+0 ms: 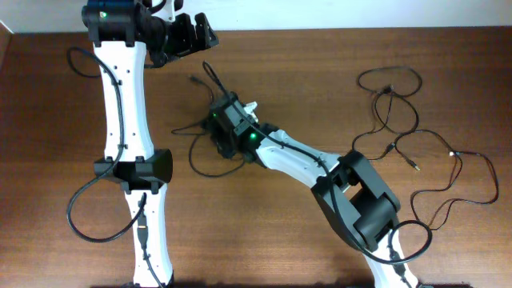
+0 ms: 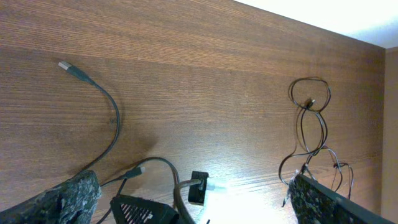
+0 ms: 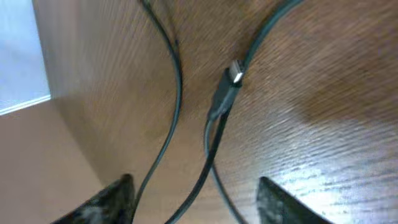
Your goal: Untangle cables
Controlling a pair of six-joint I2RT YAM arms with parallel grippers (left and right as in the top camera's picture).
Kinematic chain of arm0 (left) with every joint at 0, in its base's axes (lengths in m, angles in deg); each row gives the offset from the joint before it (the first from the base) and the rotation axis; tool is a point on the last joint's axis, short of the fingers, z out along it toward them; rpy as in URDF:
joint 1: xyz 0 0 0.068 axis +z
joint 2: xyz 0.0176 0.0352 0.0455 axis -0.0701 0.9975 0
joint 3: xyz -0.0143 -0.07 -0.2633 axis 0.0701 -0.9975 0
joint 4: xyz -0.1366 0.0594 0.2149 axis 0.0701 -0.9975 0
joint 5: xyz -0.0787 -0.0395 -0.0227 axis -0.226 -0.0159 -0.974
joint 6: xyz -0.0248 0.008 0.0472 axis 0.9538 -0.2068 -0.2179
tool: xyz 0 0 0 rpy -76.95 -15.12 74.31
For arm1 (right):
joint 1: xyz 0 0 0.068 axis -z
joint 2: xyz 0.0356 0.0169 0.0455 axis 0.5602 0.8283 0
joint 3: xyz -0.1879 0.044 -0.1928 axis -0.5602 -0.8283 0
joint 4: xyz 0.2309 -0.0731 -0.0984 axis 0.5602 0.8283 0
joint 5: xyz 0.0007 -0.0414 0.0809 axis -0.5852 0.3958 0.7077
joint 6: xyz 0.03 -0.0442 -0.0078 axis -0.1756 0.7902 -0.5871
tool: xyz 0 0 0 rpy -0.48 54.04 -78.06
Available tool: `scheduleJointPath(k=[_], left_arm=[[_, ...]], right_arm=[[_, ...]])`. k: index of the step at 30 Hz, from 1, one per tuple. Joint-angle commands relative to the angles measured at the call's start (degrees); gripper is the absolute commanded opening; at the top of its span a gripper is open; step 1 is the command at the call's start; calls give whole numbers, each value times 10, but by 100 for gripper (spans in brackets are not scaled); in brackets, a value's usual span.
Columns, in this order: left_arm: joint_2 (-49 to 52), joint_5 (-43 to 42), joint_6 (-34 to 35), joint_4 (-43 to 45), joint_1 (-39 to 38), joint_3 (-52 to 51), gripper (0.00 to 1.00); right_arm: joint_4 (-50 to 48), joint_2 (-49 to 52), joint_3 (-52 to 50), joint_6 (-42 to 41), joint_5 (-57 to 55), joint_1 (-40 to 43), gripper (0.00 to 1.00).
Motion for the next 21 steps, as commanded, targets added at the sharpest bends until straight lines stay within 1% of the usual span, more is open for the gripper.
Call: scheduleJointPath(k=[1,3,4,5,6,7,8,9,10,11,12,14,16,18,21], left_arm=[[0,4,1,-1,3,-2,99],[0,4,1,-1,3,-2,99],[0,4,1,-1,3,-2,99],[0,4,1,-1,3,-2,99],[0,4,1,-1,3,-2,99],[0,4,1,-1,3,-2,99],[0,4,1,-1,3,-2,99],[0,4,1,-1,3,-2,99],[0,4,1,-1,3,-2,99],[0,4,1,-1,3,-2,99],[0,4,1,-1,3,-2,99],[0,4,1,-1,3,-2,99],[0,4,1,-1,3,-2,99],[0,4,1,-1,3,-2,99],[0,4,1,-1,3,-2,99]], right_arm=[[-31,29,2,-10,-64,-18,58],[-89,50,2,-10,-61,-23,58],[-105,55,2,-10,-63,-24,58],[-106,57,2,-10,-70,-24,55],[-82,59,2,-9,-82,-24,30],[-62,59,2,-9,-82,-24,18],[-44,59,2,0,-84,-24,13],[-13,59,2,45,-93,-24,9],[29,59,2,111,-101,-20,4],[63,57,2,168,-98,-14,4],[115,47,2,242,-89,-3,4],[165,20,2,320,-88,13,4],[218,-42,4,425,-87,43,4],[285,-99,12,469,-87,77,4],[346,-200,27,603,-88,135,4]])
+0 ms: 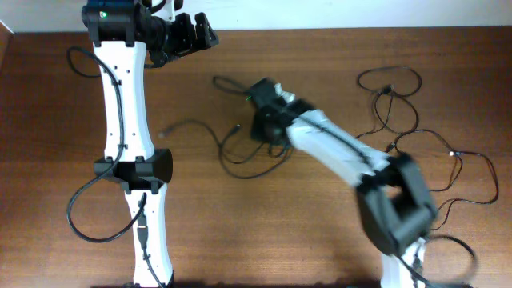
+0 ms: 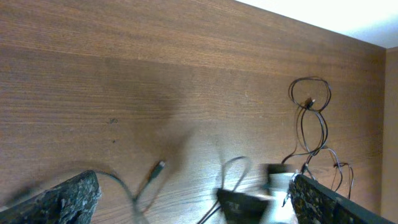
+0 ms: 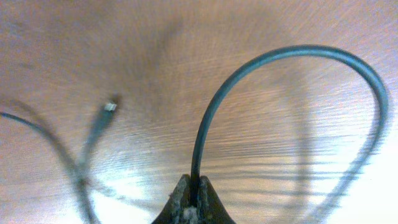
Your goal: Untangle cables
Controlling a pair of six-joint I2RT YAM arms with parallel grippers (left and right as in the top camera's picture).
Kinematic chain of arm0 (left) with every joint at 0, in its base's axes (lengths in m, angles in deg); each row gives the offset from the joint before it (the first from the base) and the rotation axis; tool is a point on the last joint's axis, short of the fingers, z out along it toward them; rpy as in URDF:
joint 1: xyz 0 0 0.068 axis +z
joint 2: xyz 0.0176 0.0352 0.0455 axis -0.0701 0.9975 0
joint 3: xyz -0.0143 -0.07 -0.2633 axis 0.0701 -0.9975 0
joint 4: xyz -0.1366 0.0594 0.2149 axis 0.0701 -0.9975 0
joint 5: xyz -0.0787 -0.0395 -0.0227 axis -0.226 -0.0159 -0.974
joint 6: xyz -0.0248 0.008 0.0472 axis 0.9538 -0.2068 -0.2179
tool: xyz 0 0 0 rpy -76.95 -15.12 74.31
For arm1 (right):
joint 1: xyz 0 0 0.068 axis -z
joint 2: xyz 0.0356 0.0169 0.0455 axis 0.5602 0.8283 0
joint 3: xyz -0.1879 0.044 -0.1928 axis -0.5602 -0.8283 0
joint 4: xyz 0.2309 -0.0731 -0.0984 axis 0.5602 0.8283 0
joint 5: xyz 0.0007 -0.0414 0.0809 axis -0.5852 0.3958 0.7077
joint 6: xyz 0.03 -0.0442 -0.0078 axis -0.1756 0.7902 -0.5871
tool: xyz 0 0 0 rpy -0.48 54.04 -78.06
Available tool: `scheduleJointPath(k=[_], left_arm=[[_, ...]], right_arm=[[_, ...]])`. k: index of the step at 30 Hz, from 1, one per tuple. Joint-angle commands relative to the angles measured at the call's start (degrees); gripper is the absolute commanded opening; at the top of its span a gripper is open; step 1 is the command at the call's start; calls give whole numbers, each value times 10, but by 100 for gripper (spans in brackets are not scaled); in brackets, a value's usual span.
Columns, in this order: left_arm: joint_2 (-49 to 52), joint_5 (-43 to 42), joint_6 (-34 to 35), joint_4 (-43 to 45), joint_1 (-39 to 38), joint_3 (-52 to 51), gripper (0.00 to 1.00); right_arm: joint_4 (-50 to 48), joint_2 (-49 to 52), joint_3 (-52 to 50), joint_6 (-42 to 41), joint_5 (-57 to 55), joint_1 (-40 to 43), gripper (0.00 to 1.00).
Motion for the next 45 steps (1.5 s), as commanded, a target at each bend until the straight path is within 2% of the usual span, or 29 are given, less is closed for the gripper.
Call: scheduleJointPath(k=[1,5,8,11,12,14,16,20,39,42,45], left_arm=[[0,4,1,0,3,-2,99],[0,4,1,0,3,-2,99],[0,4,1,0,3,-2,99],[0,4,1,0,3,-2,99],[0,4,1,0,3,-2,99],[0,4,1,0,3,-2,99],[0,4,1,0,3,-2,99],[0,4,1,0,3,-2,99],[0,4,1,0,3,-2,99],[0,4,1,0,3,-2,99],[0,4,1,0,3,-2,99]], right_arm=[[39,-115,27,160,-12,56,4],[65,-174,58,300,-11,162,4],[94,-163,55,307,-7,220,4],[115,-132,43,307,-7,240,4],[115,-119,40,307,-7,241,9],[115,-102,40,306,-11,241,97],[113,-93,40,306,-20,241,99],[124,-82,38,306,-116,242,99],[138,-79,35,306,-116,242,99],[138,-133,35,306,-116,233,98],[138,-268,35,306,-114,218,99]])
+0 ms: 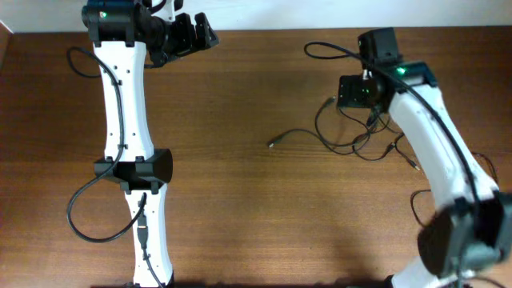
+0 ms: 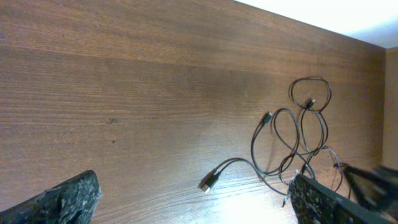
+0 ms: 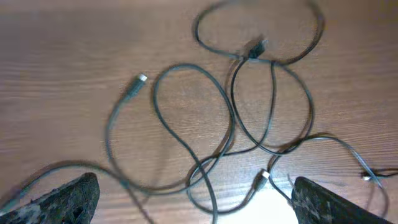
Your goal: Untangle cables
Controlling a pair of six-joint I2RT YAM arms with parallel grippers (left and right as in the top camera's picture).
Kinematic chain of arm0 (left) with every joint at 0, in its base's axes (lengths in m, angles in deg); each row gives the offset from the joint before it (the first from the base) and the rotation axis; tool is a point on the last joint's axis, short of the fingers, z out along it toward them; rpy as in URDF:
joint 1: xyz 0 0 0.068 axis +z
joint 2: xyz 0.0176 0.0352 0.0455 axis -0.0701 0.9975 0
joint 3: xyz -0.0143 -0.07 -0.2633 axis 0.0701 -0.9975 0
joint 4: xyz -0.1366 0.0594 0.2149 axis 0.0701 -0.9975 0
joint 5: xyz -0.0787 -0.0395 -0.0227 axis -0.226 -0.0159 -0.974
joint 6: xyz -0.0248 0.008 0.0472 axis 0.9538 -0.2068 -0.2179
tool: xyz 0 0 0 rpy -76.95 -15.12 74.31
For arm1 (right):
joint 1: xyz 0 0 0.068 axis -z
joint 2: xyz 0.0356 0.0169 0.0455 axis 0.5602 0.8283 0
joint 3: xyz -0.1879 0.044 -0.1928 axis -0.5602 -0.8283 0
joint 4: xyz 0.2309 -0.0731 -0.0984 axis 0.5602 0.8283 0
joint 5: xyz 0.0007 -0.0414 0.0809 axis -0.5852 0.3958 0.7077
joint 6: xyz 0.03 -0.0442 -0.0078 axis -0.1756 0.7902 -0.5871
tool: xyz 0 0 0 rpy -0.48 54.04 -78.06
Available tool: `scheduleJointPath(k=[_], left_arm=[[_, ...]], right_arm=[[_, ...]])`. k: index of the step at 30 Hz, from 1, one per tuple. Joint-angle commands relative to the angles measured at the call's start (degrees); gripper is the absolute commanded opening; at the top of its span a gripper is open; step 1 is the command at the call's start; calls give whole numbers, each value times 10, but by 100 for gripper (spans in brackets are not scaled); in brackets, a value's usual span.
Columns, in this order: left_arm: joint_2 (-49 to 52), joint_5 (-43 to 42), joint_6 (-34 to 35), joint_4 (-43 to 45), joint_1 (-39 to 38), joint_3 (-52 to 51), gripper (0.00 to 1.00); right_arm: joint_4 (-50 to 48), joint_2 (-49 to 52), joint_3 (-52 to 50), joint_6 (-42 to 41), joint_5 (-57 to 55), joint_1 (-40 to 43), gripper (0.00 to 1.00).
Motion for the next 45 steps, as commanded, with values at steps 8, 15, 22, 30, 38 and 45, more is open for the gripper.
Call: scheduleJointPath(k=[8,15,22,30,38,45], left_arm=[[0,4,1,0,3,-2,99],[0,4,1,0,4,-2,99],[0,4,1,0,4,-2,99],[0,4,1,0,4,-2,99],[0,4,1,0,4,-2,99],[0,4,1,0,3,-2,99]], right_arm=[[28,-520,6,1,-71,-12,99],[128,-761,-91,-4,-67,14,98],[-115,-979,-391,-4,-38,30,99],[-689,-1003,-704,-4,8,33,98],[-697,-1003,-921,-4,14,33,99],[-507,-1003,-932,-4,40,33,98]])
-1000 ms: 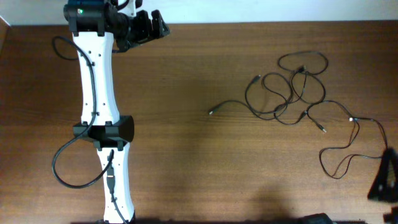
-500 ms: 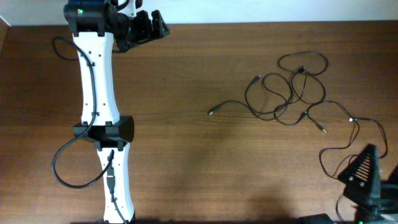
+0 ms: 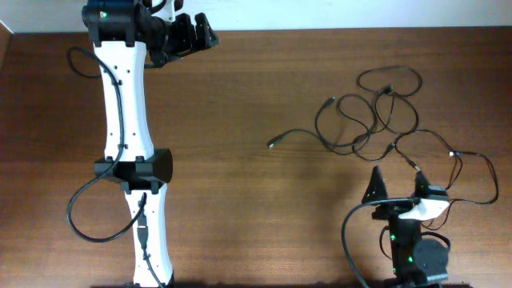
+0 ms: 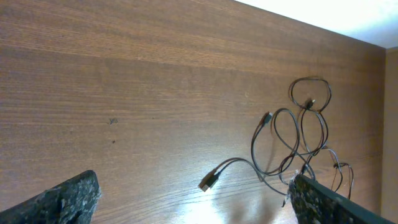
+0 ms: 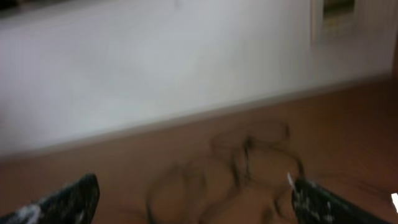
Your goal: Untangle cables
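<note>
A dark cable (image 3: 340,124) lies in loops right of centre, its USB plug (image 3: 273,144) trailing left; the plug (image 4: 208,182) also shows in the left wrist view. Its loops overlap a thinner black cable (image 3: 390,80) behind it. Another thin cable (image 3: 460,180) runs along the right side. My left gripper (image 3: 192,30) hangs open at the far left, away from every cable, its fingers (image 4: 62,199) empty. My right gripper (image 3: 398,186) is open at the near right, short of the cables. Its view is blurred, with the cables (image 5: 249,149) ahead of it.
The brown wooden table (image 3: 264,216) reaches a white wall (image 3: 320,12) at the far edge. My left arm (image 3: 124,120) stretches along the left side. The right arm's base (image 3: 412,248) sits at the near right edge.
My right arm was stretched out over the cable pile at the far right and is now folded back at the near right edge, gripper still open. The cables lie as before.
My right gripper was open over the dark cable left of centre. Then it was shut on that cable, farther right. Then it was open at the far right, the cable lying beside the thin ones. Now the arm is drawn back. The left arm never moved.
</note>
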Controlling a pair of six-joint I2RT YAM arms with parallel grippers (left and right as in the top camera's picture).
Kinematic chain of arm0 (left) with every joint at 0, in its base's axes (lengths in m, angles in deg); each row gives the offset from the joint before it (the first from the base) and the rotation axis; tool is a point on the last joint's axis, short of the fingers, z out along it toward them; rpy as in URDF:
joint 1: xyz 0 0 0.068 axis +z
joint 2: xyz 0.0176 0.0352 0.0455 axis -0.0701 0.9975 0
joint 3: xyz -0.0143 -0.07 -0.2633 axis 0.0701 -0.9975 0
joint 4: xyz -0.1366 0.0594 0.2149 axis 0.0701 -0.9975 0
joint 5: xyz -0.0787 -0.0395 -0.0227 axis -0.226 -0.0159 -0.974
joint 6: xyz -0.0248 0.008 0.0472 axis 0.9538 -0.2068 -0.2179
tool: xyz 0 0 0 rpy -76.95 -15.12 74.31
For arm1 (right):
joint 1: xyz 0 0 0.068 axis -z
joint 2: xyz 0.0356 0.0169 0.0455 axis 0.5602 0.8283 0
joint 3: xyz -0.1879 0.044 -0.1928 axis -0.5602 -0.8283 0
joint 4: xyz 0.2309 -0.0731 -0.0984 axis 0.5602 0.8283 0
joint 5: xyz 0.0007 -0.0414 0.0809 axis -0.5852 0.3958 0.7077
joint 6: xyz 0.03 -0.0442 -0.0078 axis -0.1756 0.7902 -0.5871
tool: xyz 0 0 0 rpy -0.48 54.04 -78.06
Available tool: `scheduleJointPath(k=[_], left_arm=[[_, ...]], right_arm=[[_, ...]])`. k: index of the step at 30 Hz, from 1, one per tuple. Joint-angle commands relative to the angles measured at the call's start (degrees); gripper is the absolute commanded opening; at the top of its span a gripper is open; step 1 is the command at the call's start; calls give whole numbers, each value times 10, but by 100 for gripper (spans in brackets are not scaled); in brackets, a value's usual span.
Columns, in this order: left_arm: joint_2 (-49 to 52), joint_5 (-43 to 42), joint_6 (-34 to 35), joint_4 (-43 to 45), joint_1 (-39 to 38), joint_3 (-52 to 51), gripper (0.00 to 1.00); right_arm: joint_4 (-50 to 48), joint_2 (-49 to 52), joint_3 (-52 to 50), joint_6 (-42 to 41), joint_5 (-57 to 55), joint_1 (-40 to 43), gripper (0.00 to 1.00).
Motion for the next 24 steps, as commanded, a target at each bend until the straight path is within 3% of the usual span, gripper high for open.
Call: scheduleJointPath(k=[1,14,17,19,22,24], left_arm=[[-1,4,1,0,3,-2,99],[-3,4,1,0,4,-5,99],[-80,5,1,0,5,-5,99],[-188,42,-16,0,7,-30,99],[-356,171,-21,25,7,-194,99],[-483,215,-21,142,7,-401,99]], right_arm=[[25,-4,-2,-3,10,4,98],[27,-2,-3,-3,10,4,99],[27,-2,-3,-3,10,4,99],[27,-2,-3,-3,10,4,98],[27,-2,-2,-3,10,4,98],[27,-2,-2,-3,10,4,98]])
